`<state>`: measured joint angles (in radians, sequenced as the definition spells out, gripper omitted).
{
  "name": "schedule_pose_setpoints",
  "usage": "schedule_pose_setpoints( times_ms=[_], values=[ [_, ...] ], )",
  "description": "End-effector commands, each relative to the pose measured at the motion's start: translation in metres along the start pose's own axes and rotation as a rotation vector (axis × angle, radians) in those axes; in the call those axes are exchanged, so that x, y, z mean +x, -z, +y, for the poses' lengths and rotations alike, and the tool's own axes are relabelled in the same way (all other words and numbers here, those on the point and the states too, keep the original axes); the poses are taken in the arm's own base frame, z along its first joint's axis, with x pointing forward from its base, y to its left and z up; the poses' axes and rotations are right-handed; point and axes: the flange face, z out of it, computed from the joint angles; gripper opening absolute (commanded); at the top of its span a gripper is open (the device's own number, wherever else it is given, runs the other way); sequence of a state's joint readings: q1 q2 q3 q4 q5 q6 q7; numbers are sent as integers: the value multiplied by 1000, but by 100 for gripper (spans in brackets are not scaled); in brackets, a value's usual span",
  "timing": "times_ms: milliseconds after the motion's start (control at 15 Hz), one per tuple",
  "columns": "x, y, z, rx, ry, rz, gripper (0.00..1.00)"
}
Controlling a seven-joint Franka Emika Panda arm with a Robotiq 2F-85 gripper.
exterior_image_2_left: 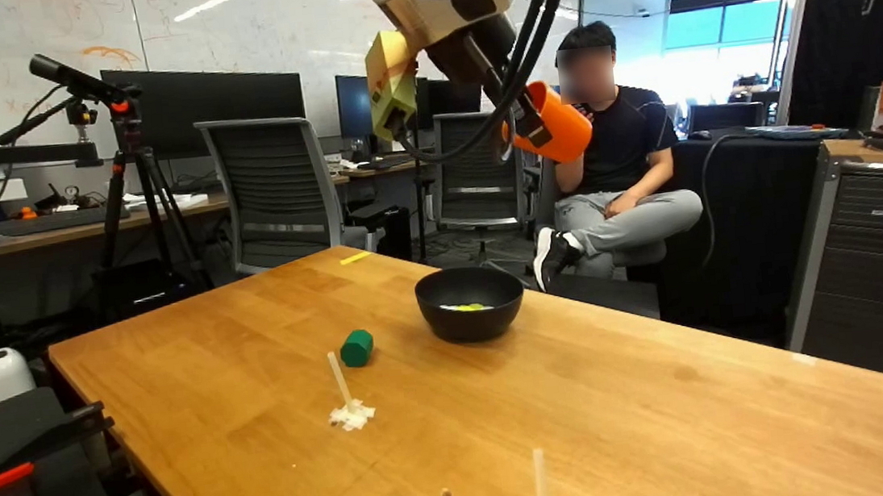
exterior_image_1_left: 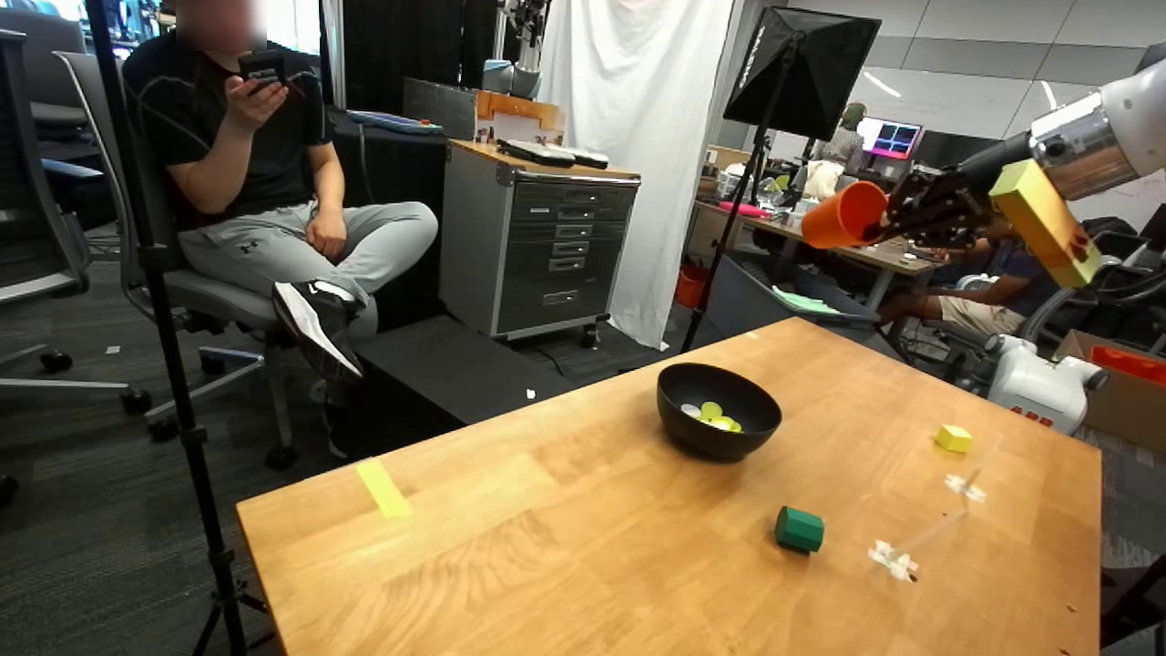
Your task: Pour the contents in the cup into the bowl
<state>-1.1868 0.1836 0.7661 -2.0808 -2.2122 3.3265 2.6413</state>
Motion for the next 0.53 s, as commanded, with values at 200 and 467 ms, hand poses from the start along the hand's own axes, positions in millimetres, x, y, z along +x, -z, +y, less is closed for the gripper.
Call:
schedule_pose_setpoints(
  times_ms=[200, 467],
  values=[
    [-33, 28, 75, -144, -52, -139, 2],
    [-48, 24, 130, -241, -22, -222, 2]
  ],
)
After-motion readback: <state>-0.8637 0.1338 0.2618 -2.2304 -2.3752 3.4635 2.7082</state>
